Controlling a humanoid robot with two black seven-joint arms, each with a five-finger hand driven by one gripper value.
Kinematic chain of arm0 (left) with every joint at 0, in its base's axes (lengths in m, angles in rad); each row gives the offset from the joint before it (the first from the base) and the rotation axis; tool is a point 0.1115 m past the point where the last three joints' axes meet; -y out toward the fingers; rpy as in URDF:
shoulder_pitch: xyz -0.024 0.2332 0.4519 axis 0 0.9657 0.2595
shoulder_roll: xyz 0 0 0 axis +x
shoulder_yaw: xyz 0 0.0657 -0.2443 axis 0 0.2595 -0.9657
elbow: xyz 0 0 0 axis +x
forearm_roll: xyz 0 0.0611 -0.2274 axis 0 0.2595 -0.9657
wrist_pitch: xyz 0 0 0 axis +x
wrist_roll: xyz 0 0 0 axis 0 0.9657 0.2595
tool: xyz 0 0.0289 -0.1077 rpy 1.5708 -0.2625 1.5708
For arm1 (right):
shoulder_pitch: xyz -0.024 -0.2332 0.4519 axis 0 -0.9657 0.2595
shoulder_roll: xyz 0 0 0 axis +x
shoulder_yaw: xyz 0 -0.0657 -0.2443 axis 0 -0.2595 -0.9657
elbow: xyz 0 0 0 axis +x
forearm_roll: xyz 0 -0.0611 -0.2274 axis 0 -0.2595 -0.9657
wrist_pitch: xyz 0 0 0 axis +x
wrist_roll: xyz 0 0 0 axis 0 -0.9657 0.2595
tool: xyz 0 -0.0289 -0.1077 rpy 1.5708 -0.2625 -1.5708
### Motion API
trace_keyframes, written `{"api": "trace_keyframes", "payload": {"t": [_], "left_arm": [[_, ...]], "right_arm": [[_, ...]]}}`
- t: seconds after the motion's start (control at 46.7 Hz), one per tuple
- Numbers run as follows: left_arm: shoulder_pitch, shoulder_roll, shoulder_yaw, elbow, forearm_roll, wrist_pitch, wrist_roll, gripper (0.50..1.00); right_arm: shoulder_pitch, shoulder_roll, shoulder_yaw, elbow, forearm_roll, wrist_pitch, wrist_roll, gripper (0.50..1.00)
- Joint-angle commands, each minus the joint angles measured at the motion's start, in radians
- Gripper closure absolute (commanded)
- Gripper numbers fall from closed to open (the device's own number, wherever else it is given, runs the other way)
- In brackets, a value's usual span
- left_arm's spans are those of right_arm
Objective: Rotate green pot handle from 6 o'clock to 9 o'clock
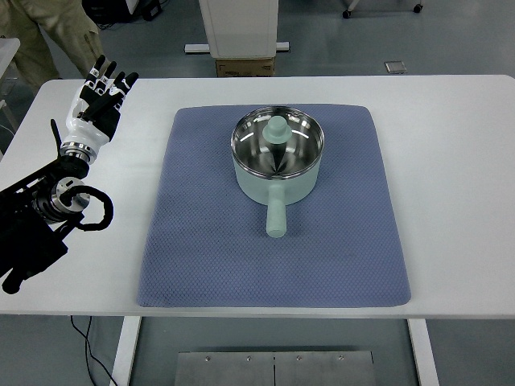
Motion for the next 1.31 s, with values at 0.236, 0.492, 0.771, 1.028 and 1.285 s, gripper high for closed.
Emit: {"api": "trace_keyframes", "payload": {"t": [0.236, 0.492, 0.771, 1.028, 1.285], "left_arm": [[-0.003, 0.026, 0.000, -0.006, 0.012, -0.010, 0.000, 0.500], [-0.002, 0.040, 0.000, -0.020, 0.013, -0.010, 0.000, 0.500], [0.000, 0.096, 0.000, -0.153, 0.016, -0.002, -0.028, 0.500], [0.000, 0.164, -0.028, -0.287, 0.128, 0.000, -0.034, 0.500], [0.001, 0.212, -0.052, -0.397, 0.245, 0.001, -0.034, 0.500]], "right_arm": [[0.000, 0.000, 0.000, 0.000, 0.000, 0.000, -0.001, 0.500], [0.000, 0.000, 0.000, 0.000, 0.000, 0.000, 0.001, 0.500], [0.000, 0.000, 0.000, 0.000, 0.000, -0.001, 0.001, 0.500], [0.000, 0.000, 0.000, 0.000, 0.000, 0.000, 0.001, 0.500], [0.000, 0.000, 0.000, 0.000, 0.000, 0.000, 0.001, 0.500]]}}
